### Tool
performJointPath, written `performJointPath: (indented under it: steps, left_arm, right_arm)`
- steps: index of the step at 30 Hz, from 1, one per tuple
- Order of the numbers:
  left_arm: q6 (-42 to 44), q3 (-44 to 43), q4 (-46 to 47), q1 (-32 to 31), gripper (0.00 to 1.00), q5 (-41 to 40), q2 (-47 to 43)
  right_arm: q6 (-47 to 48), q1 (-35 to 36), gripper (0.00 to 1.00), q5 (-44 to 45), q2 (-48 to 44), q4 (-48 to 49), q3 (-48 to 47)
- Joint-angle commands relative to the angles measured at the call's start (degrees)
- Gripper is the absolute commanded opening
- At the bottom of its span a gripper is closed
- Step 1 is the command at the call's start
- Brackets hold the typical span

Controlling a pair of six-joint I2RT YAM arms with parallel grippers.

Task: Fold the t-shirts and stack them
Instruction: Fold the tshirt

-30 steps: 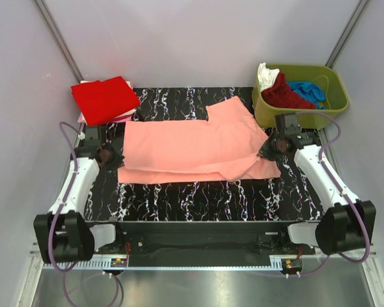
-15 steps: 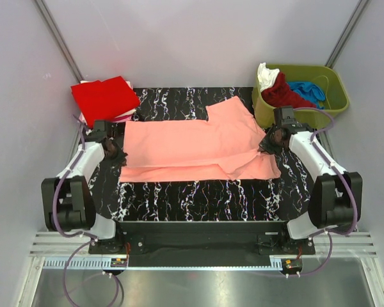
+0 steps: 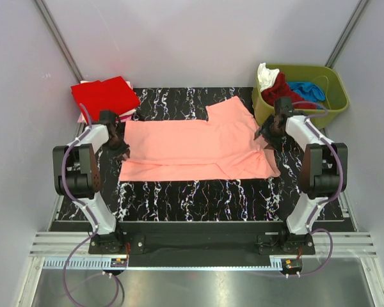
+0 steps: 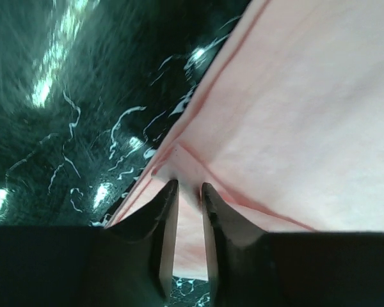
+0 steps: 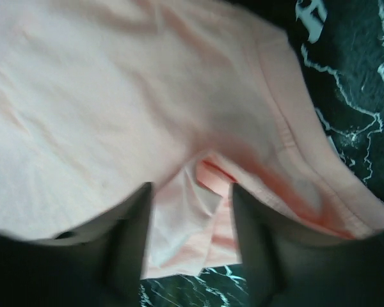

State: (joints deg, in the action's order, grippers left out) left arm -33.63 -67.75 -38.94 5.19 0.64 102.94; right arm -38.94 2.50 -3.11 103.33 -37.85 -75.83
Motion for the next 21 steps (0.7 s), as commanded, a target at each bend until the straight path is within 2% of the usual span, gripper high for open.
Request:
performJointPath:
  steps: [1,4,6,9,10,14,15,19,21]
  left_arm:
    - [2.86,-7.91,-2.27,0.35,0.29,-0.47,-0.45]
    - [5.32,-14.85,-7.97,0.61,0.51,-0.47,-2.64]
    - [6.90,-16.10,-9.57,0.61,0.66,-2.04,-6.40]
    - [9.10,-14.09,-10.37,0.61,0.70,-1.53,-15.46]
    - [9.54,-12.51,-10.02,0.61,0.70,-1.18,-18.27]
    - [12.79,0.40,-8.35,0.61,0.74,1.29,-36.34]
    - [13.32,2.42,-8.43,0.61,0.75,1.72,-39.01]
    - [15.61,9.72,-10.28,0.52,0.77,1.38,-49.57]
    - [15.43,11.31,-9.93,0.43,0.79,2.07,-54.41]
  right_arm:
    - [1.93,-2.15,0.70,-0.31,1.34,-1.26,-7.21]
    - [3.60,-4.00,0.74,-1.90,-1.18,-2.41,-8.19]
    - [3.52,-4.00,0.75,-1.81,-4.70,-1.97,-6.44]
    - [2.47,-4.00,0.74,-3.64,-13.22,-0.14,0.23]
    - [2.46,-4.00,0.73,-5.22,-15.50,1.09,5.12]
    - [2.47,-3.91,0.67,-15.66,-24.64,8.12,17.89]
    - [2.29,-3.82,0.63,-16.65,-25.36,10.31,21.92]
    - [3.69,-3.65,0.51,-18.06,-24.67,12.79,26.87]
    - [4.04,-3.65,0.49,-18.86,-22.48,13.84,27.32]
